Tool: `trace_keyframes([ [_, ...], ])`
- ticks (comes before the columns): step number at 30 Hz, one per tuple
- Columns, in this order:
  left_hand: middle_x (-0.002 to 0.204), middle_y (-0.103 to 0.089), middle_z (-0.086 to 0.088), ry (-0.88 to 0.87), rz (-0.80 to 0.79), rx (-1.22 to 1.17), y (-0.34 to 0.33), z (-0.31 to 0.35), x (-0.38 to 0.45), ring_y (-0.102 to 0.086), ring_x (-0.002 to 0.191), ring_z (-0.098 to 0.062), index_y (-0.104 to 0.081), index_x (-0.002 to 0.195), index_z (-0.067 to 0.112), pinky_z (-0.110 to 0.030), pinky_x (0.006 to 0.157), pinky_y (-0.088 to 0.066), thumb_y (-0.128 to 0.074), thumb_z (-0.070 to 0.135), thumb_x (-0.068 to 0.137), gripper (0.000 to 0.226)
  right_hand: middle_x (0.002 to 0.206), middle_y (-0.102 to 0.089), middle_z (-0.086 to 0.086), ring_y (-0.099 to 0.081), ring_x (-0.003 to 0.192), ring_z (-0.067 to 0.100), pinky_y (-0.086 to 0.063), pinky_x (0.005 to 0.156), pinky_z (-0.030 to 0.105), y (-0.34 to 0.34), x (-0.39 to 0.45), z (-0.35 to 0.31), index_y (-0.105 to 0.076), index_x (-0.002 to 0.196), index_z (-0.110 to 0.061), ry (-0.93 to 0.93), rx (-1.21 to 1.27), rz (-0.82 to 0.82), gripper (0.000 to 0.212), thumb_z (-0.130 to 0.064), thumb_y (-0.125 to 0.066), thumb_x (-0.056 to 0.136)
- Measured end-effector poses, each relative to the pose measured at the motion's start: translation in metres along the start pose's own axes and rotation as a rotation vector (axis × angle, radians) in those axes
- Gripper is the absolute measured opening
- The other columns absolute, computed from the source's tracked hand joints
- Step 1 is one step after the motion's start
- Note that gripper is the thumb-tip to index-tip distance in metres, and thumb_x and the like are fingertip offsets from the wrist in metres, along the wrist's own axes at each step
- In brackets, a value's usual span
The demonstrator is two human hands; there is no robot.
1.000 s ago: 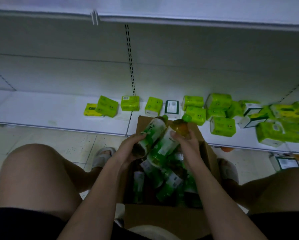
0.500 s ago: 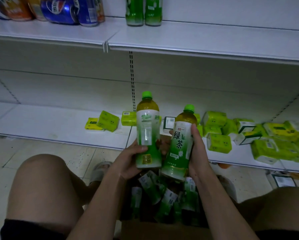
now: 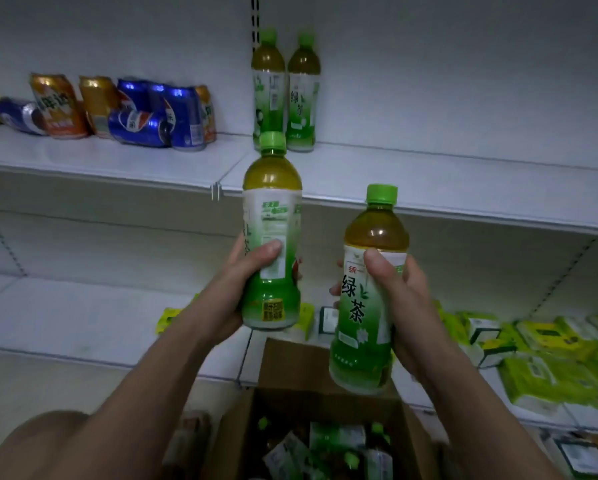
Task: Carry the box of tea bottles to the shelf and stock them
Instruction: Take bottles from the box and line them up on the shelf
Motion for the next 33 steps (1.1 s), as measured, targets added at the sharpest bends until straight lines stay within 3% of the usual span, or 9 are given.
trace_keyframes([
  [3,0.101,-0.068,-0.011,-0.178,0.055,0.136,-0.01,0.065,0.031,-0.068,0.087,-0.024,-0.049,0.128,0.014,-0.039,0.076,-0.057,-0.083,0.026,0.064,0.074,0.101,-0.074,0.002,-0.073,0.092,0.024,-0.058,0.083,0.048,-0.006,0.029,-0.058,-0.063,0.102,-0.036,0.17,-0.067,0.047,0.063,-0.061,-0.084,0.048],
  [5,0.112,-0.067,-0.008,-0.269,0.107,0.194,-0.016,0.105,0.052,-0.068,0.098,-0.023,-0.047,0.13,0.02,-0.04,0.084,-0.056,-0.075,0.016,0.075,0.062,0.1,-0.072,-0.004,-0.072,0.092,0.015,-0.058,0.084,0.043,-0.009,0.05,-0.094,-0.06,0.107,-0.034,0.268,-0.076,0.087,0.059,-0.05,-0.084,0.056],
  [8,0.12,-0.065,-0.003,-0.336,0.187,0.273,-0.021,0.145,0.082,-0.065,0.108,-0.023,-0.039,0.135,0.023,-0.043,0.091,-0.053,-0.075,0.006,0.074,0.073,0.106,-0.068,-0.009,-0.069,0.093,0.007,-0.057,0.085,0.035,-0.014,0.08,-0.135,-0.05,0.123,-0.03,0.35,-0.089,0.117,0.07,-0.043,-0.082,0.062],
  [10,0.116,-0.063,-0.002,-0.343,0.259,0.354,-0.02,0.156,0.097,-0.063,0.106,-0.023,-0.036,0.134,0.025,-0.043,0.09,-0.052,-0.08,0.001,0.067,0.083,0.11,-0.065,-0.008,-0.067,0.098,0.009,-0.056,0.088,0.037,-0.016,0.1,-0.152,-0.044,0.127,-0.031,0.361,-0.101,0.121,0.071,-0.036,-0.083,0.068],
  [15,0.106,-0.059,0.003,-0.306,0.319,0.453,-0.016,0.147,0.125,-0.058,0.095,-0.014,-0.036,0.125,0.027,-0.027,0.073,-0.048,-0.081,-0.001,0.067,0.079,0.113,-0.062,-0.005,-0.063,0.101,0.015,-0.054,0.091,0.042,-0.015,0.14,-0.169,-0.038,0.13,-0.03,0.328,-0.172,0.097,0.074,-0.031,-0.083,0.071],
  [18,0.116,-0.058,-0.002,-0.286,0.322,0.438,-0.014,0.135,0.14,-0.057,0.105,-0.021,-0.035,0.127,0.029,-0.033,0.082,-0.049,-0.08,0.001,0.069,0.079,0.115,-0.059,-0.004,-0.061,0.104,0.018,-0.052,0.093,0.044,-0.01,0.153,-0.163,-0.037,0.13,-0.031,0.311,-0.211,0.084,0.073,-0.031,-0.082,0.072],
  [22,0.117,-0.06,0.0,-0.288,0.311,0.426,-0.013,0.125,0.155,-0.059,0.104,-0.019,-0.033,0.131,0.032,-0.042,0.096,-0.047,-0.08,0.003,0.07,0.082,0.119,-0.06,0.0,-0.061,0.108,0.022,-0.05,0.097,0.049,0.002,0.171,-0.142,-0.039,0.129,-0.032,0.243,-0.131,0.098,0.068,-0.03,-0.08,0.075],
  [27,0.129,-0.056,-0.001,-0.273,0.323,0.484,-0.01,0.117,0.169,-0.058,0.114,-0.023,-0.03,0.137,0.034,-0.049,0.102,-0.045,-0.083,0.016,0.068,0.089,0.121,-0.058,-0.002,-0.058,0.109,0.018,-0.048,0.087,0.038,0.006,0.177,-0.14,-0.038,0.134,-0.031,0.225,-0.149,0.05,0.063,-0.029,-0.073,0.082],
  [33,0.132,-0.054,-0.001,-0.22,0.31,0.595,-0.012,0.112,0.166,-0.053,0.12,-0.023,-0.033,0.137,0.026,-0.049,0.105,-0.043,-0.081,0.017,0.073,0.08,0.127,-0.056,0.0,-0.055,0.118,0.024,-0.045,0.103,0.049,0.014,0.176,-0.134,-0.037,0.134,-0.026,0.148,-0.353,0.02,0.06,-0.03,-0.071,0.084],
])
Point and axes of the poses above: each hand's wrist, its own x-axis towards the middle knuckle, its own y-axis out of the back of the hand, z = x × y, the point moved 7 cm from there along x, towards the middle knuckle
